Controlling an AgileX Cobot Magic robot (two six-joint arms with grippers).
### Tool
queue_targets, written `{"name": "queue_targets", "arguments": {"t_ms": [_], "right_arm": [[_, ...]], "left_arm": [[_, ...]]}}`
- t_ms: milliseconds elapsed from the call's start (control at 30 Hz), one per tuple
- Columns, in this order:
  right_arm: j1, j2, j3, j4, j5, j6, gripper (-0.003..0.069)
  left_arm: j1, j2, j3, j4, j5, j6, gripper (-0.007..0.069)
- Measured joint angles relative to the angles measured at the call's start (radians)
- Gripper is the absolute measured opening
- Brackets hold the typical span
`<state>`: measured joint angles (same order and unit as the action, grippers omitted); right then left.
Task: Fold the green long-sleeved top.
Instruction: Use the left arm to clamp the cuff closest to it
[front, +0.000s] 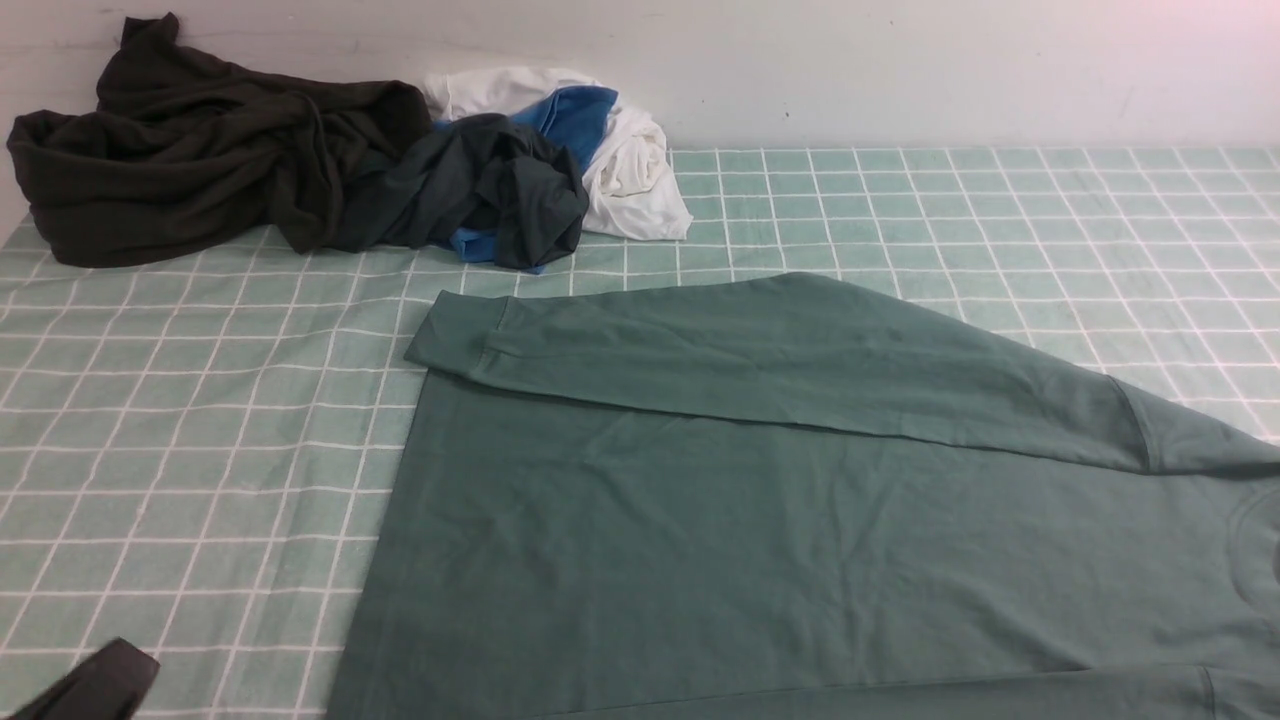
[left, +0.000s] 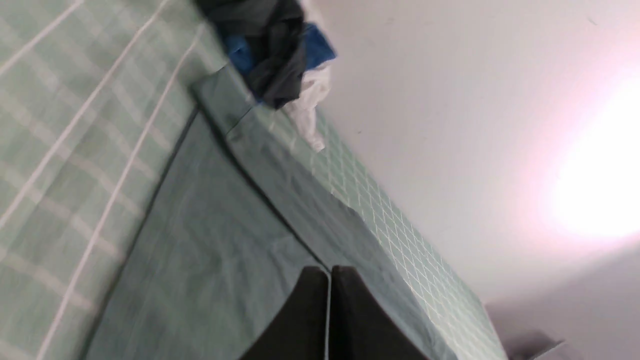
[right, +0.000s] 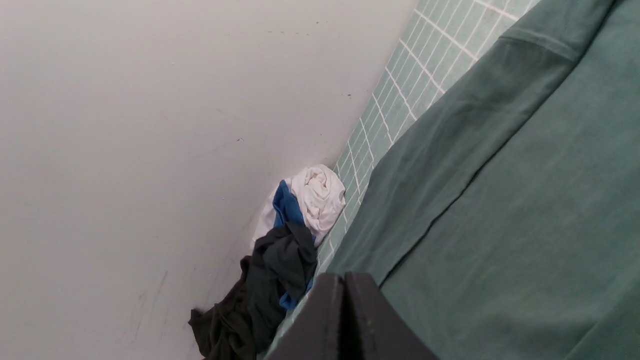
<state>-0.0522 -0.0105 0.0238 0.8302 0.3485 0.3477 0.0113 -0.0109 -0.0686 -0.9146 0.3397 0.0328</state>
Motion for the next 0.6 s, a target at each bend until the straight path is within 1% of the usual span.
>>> {"name": "queue_targets", "arguments": {"t_ms": [33, 67, 100, 133, 167, 200, 267, 300, 333, 367, 433, 467, 500, 533, 567, 600], "right_arm": [[0.0, 0.0, -0.001, -0.001, 0.009, -0.033, -0.0014], [0.0, 0.0, -0.009, -0.006, 0.039, -0.11, -0.0014], [0.0, 0.0, -0.018, -0.014, 0.06, -0.157, -0.0014], [0.0, 0.0, -0.039, -0.022, 0.081, -0.213, -0.0014], [0.0, 0.0, -0.05, -0.023, 0.086, -0.234, -0.0014], [0.0, 0.021, -0.108, -0.037, 0.092, -0.296, -0.0014], [0.0, 0.104, -0.203, -0.076, 0.097, -0.379, -0.0014], [0.0, 0.139, -0.235, -0.101, 0.106, -0.415, -0.0014], [0.0, 0.214, -0.305, -0.15, 0.134, -0.476, -0.0014], [0.0, 0.228, -0.317, -0.159, 0.141, -0.487, -0.0014], [0.0, 0.407, -0.491, -0.284, 0.276, -0.631, -0.0014], [0.0, 0.42, -0.505, -0.293, 0.29, -0.641, -0.0014], [0.0, 0.537, -0.623, -0.349, 0.418, -0.713, -0.0014], [0.0, 0.549, -0.634, -0.359, 0.451, -0.726, -0.0014], [0.002, 0.628, -0.705, -0.384, 0.557, -0.756, -0.0014], [0.008, 0.677, -0.742, -0.394, 0.616, -0.766, -0.0014]], "left_arm": [[0.0, 0.0, -0.045, 0.007, 0.01, 0.066, -0.0003], [0.0, 0.007, -0.104, 0.026, 0.039, 0.162, -0.0003], [0.0, 0.022, -0.144, 0.043, 0.064, 0.23, -0.0003], [0.0, 0.058, -0.196, 0.073, 0.103, 0.282, -0.0003], [0.0, 0.077, -0.217, 0.081, 0.121, 0.29, -0.0003], [0.0, 0.163, -0.304, 0.159, 0.195, 0.334, -0.0003], [0.0, 0.319, -0.413, 0.289, 0.324, 0.358, -0.0003], [0.0, 0.387, -0.452, 0.332, 0.367, 0.363, -0.0003], [-0.003, 0.485, -0.554, 0.435, 0.453, 0.367, -0.0003], [-0.003, 0.501, -0.554, 0.45, 0.465, 0.367, -0.0003], [-0.049, 0.681, -0.696, 0.636, 0.567, 0.366, -0.0003], [-0.056, 0.693, -0.705, 0.649, 0.572, 0.366, -0.0003], [-0.119, 0.779, -0.766, 0.741, 0.612, 0.355, -0.0003], [-0.137, 0.798, -0.778, 0.761, 0.62, 0.353, -0.0003], [-0.208, 0.858, -0.803, 0.817, 0.65, 0.334, -0.0003], [-0.26, 0.899, -0.81, 0.848, 0.669, 0.316, 0.0]]}}
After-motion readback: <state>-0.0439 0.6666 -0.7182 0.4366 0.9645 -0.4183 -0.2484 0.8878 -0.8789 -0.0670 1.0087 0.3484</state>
